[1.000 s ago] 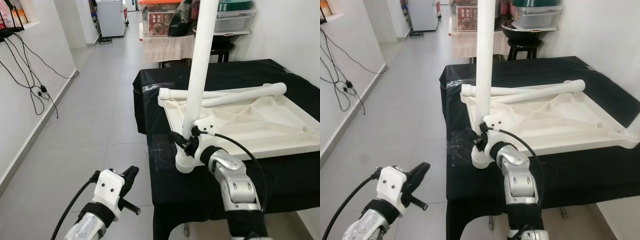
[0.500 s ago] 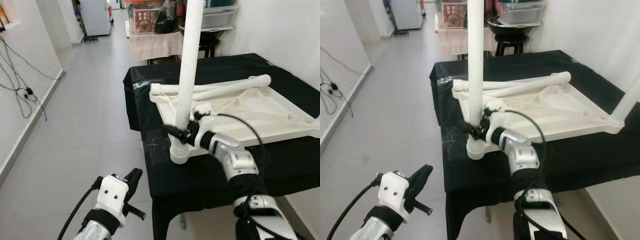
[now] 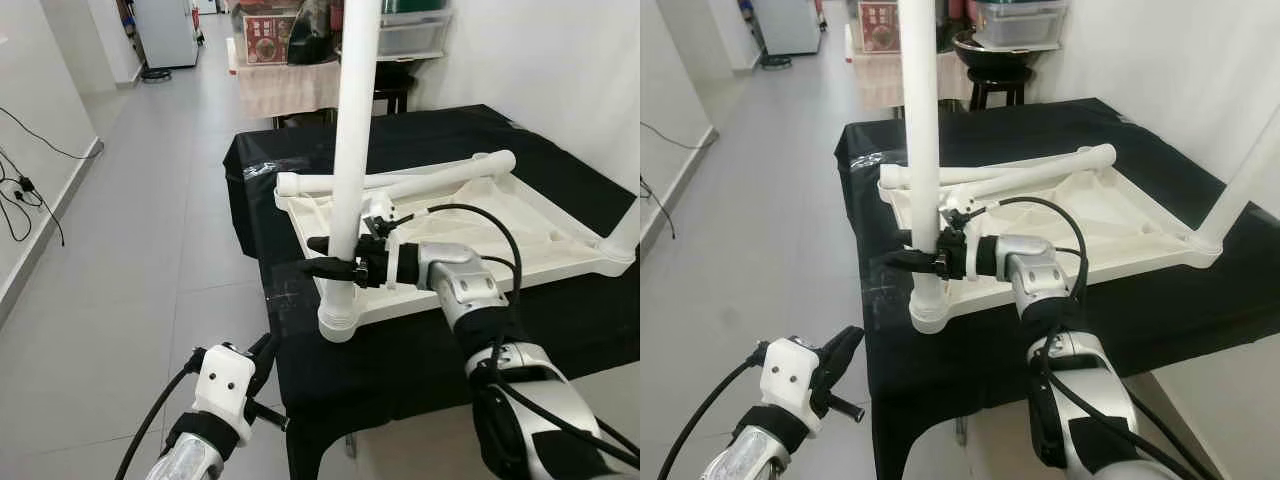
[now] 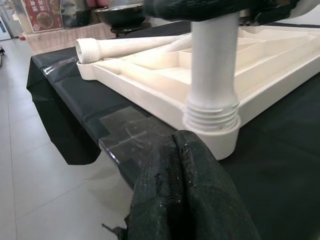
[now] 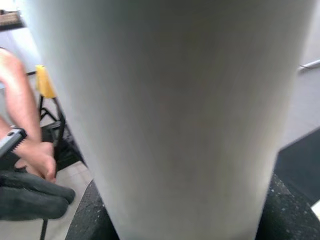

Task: Building children table

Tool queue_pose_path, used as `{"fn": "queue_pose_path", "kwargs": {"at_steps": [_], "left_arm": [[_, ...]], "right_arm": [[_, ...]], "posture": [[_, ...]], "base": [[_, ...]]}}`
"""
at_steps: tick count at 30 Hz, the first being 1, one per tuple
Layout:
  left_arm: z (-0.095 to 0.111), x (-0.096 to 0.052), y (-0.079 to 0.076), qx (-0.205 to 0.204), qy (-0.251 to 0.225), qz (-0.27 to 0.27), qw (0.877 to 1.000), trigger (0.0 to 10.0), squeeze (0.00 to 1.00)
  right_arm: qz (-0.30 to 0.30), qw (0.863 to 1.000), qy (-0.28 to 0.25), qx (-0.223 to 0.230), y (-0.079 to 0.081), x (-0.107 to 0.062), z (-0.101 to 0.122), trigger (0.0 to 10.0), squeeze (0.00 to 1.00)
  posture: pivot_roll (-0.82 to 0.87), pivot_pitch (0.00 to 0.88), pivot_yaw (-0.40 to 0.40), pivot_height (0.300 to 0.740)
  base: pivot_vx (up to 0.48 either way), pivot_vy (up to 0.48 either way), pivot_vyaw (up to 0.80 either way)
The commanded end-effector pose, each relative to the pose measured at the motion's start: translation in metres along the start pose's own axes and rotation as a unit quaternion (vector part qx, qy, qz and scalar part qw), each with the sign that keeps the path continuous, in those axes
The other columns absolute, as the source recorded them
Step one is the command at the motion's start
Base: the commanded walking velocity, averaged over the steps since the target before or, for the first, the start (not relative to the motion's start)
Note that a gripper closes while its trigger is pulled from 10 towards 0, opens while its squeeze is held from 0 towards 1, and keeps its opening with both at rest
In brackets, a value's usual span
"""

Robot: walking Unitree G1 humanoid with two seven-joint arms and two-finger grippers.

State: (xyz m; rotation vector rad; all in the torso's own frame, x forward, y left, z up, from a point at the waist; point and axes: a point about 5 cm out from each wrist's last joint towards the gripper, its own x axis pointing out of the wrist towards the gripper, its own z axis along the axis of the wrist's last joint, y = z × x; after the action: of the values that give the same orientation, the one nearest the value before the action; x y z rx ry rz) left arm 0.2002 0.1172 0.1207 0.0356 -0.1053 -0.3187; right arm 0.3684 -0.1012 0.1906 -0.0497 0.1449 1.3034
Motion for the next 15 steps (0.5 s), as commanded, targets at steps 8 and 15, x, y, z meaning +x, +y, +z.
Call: {"fn": "queue_pose_path", "kwargs": {"at_steps": [8,15], "left_arm": [[0.000,-0.002,0.001,-0.013,-0.005,0.003,1.000,10.0,0.00],[0.000,-0.002,0.002,-0.013,-0.003,-0.001,1.000,10.0,0.00]], "right_arm": [[-0.165,0.984,-0.025,0.059,0.003,-0.007,-0.026,0.0,0.00],[-0.350,0.934,0.017,0.074,0.064,0.018,-0.072,0.0,0.00]], "posture": [[-0.01,0.054,0.014,0.740],[-0.04,0.066,0.034,0.740]], "base": [[0.000,0.000,0.00],[0.000,0.000,0.00]]}}
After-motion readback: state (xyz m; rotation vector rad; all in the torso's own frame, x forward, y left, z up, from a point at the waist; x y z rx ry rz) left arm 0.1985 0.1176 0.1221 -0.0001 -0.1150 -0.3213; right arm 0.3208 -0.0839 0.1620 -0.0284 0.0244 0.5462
